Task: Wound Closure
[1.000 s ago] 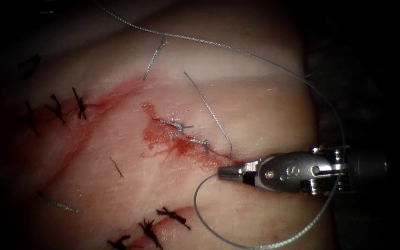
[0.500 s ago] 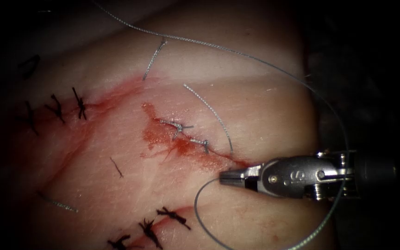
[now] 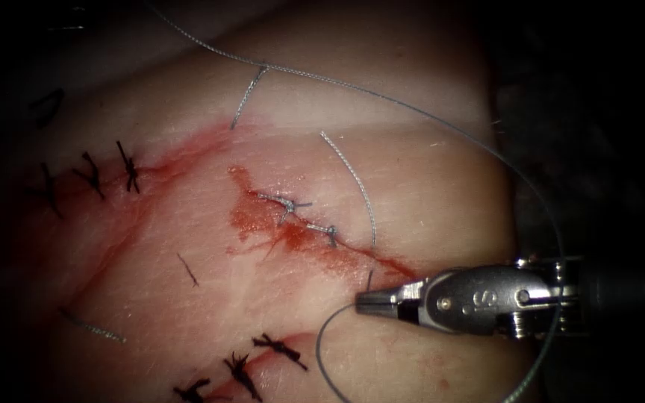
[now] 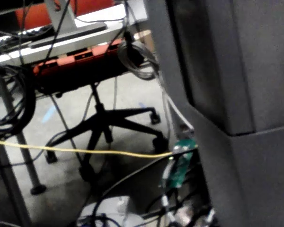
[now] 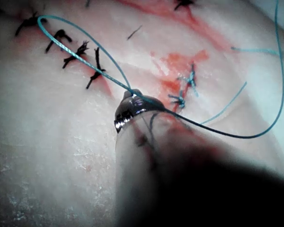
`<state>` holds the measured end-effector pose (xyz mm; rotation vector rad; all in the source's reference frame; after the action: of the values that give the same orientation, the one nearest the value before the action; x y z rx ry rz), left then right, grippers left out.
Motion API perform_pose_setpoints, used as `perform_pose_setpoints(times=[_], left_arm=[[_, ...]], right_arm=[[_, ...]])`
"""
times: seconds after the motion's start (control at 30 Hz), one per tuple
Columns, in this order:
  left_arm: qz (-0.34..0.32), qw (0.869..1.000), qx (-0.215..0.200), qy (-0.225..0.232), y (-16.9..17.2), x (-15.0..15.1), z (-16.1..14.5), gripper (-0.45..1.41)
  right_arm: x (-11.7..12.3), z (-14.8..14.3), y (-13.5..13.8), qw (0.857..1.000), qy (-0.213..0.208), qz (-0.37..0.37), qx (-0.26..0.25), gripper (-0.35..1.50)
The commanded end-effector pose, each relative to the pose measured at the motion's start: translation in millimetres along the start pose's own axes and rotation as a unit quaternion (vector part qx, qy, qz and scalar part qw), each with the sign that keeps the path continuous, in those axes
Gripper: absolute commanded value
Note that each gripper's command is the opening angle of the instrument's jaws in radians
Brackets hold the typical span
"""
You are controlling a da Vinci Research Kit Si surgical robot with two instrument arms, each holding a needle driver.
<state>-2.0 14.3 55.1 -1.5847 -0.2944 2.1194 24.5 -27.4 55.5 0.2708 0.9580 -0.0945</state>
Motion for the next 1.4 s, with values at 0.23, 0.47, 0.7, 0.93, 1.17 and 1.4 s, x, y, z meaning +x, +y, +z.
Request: perform_pose_setpoints(times=[0.23, 0.47, 0.7, 0.93, 1.17, 1.4], left_arm=[[0.027, 0.982, -0.052, -0.179, 1.8, -7.9, 1.9, -0.45], [0.068, 0.919, -0.065, -0.382, 2.3, -17.8, 0.0, -0.22], [0.039, 0.910, -0.088, -0.404, 1.7, -16.0, 0.0, 1.19], [0.125, 0.884, -0.192, -0.408, 2.0, -13.9, -0.4, 1.30], [0.017, 0.929, -0.149, -0.338, 1.8, -6.5, 3.9, 1.13], [0.016, 0.958, -0.108, -0.265, 7.0, -5.6, 12.8, -0.42]], right_arm=[[-2.7, -0.9, -0.5, 0.997, -0.004, 0.080, -0.013, 1.15], [-6.3, -5.1, -2.4, 0.984, -0.081, 0.160, 0.000, 1.03], [-7.8, -6.6, -2.5, 0.975, -0.149, 0.167, -0.004, 1.03], [-8.1, -6.8, -2.5, 0.972, -0.149, 0.180, -0.007, 1.01], [-8.6, -7.6, -2.7, 0.971, -0.148, 0.188, -0.010, 0.88], [-10.0, -8.0, -2.9, 0.968, -0.165, 0.190, -0.012, 0.91]])
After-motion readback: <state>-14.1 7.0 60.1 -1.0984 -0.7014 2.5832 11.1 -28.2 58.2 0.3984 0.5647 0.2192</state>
